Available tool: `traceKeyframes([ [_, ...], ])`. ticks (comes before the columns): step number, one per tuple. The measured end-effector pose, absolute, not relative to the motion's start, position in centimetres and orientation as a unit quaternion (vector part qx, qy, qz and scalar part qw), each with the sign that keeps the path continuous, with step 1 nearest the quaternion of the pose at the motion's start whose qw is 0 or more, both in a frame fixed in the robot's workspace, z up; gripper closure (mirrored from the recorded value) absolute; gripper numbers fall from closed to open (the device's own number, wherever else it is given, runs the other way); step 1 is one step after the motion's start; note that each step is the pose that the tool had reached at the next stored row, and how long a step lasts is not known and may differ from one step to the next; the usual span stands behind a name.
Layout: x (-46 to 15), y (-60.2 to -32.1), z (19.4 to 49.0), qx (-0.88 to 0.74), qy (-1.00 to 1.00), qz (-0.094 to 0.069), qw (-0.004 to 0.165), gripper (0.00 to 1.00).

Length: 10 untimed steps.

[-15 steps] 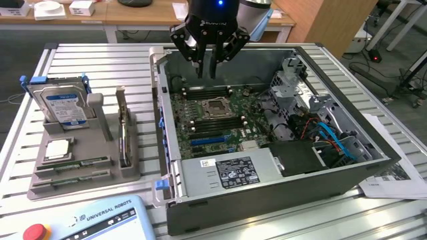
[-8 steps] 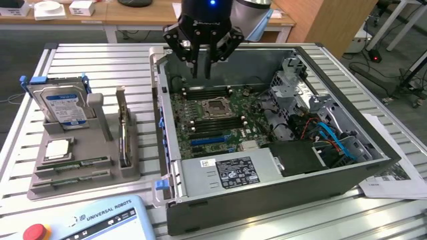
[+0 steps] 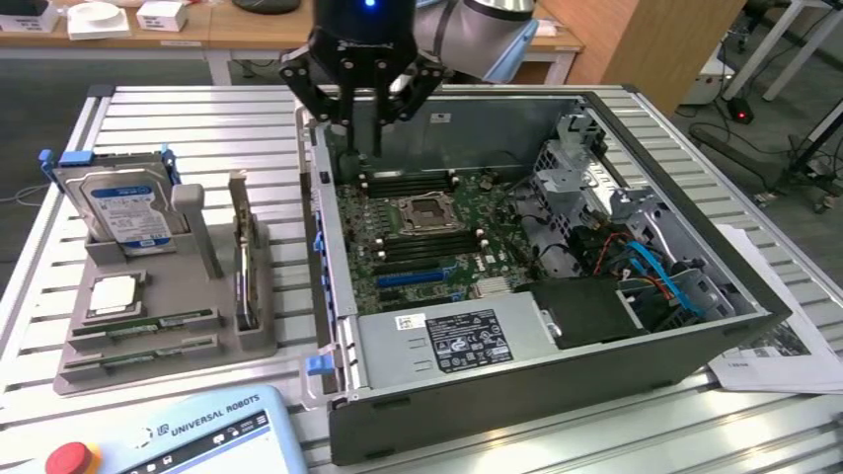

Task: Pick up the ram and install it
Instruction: 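Reach for the ram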

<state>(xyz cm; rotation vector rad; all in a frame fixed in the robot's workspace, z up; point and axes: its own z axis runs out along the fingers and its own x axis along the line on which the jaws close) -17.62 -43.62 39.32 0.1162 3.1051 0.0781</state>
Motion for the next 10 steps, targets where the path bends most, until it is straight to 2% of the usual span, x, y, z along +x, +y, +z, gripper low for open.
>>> traceKeyframes([
  [10,-20.2,-43.6,39.3,0.037,0.999,0.027,0.019,0.69],
])
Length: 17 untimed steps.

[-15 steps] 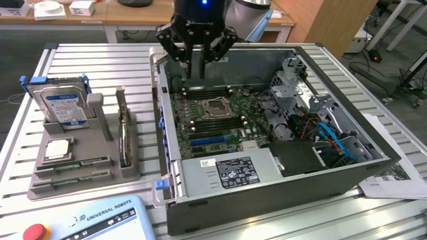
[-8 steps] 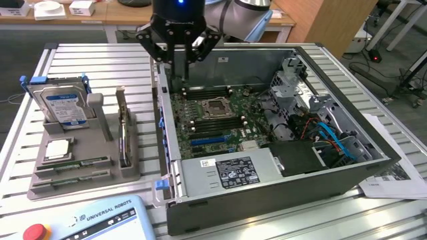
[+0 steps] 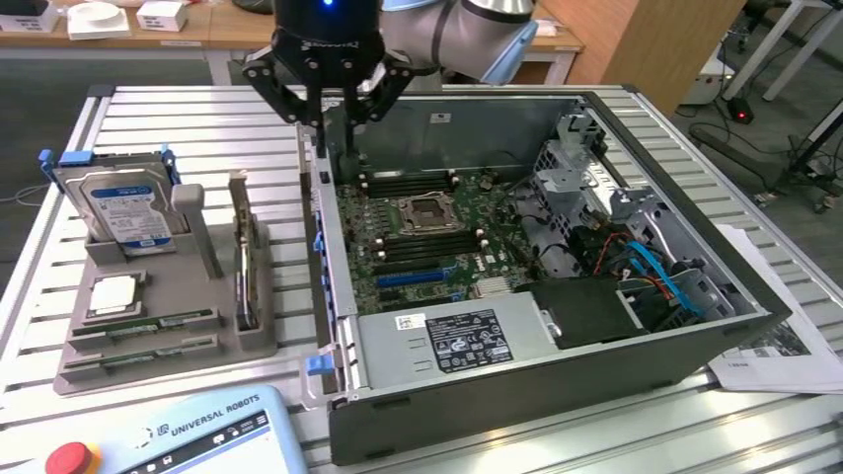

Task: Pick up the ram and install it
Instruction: 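Reach for the ram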

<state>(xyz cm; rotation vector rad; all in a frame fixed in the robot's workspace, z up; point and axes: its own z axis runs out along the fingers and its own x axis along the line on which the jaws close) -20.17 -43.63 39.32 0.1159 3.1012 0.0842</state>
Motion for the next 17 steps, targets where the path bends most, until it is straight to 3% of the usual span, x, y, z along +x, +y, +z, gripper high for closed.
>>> traceKeyframes([
  [17,-23.5,-43.6,39.3,0.037,0.999,0.029,0.02,0.69],
])
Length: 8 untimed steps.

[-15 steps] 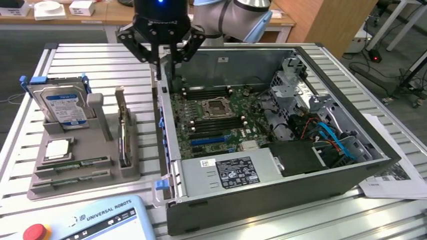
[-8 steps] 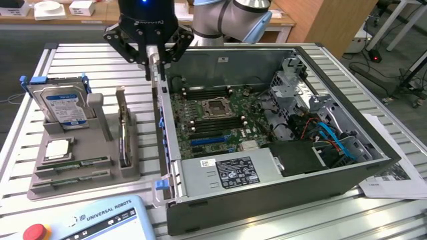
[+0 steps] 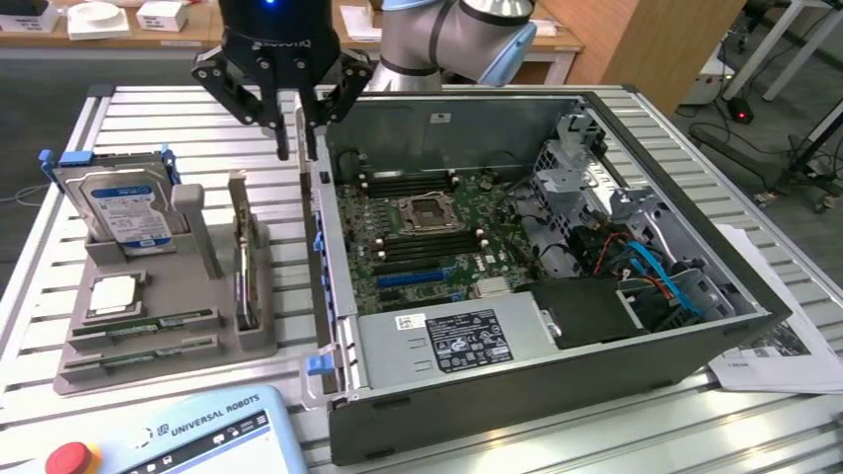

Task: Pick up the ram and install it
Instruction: 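Reach for the ram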

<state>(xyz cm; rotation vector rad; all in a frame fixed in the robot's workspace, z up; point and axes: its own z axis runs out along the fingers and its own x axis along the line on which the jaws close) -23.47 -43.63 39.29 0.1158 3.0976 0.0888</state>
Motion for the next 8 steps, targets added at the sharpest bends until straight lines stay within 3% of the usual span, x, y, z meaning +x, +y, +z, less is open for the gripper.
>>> traceKeyframes([
  [8,-25.5,-43.6,39.2,0.037,0.999,0.029,0.02,0.69],
])
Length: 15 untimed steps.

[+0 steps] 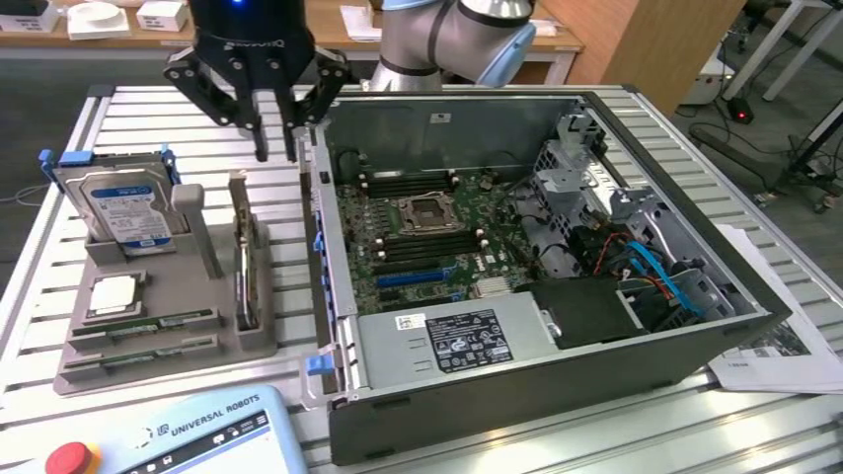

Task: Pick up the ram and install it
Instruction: 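Reach for the ram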

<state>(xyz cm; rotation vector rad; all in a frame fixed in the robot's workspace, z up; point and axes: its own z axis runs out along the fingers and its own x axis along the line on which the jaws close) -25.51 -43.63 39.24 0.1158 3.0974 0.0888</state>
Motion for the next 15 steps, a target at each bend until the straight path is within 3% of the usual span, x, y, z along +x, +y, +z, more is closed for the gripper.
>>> traceKeyframes([
  [15,-31.6,-43.6,39.0,0.037,0.999,0.029,0.022,0.69],
])
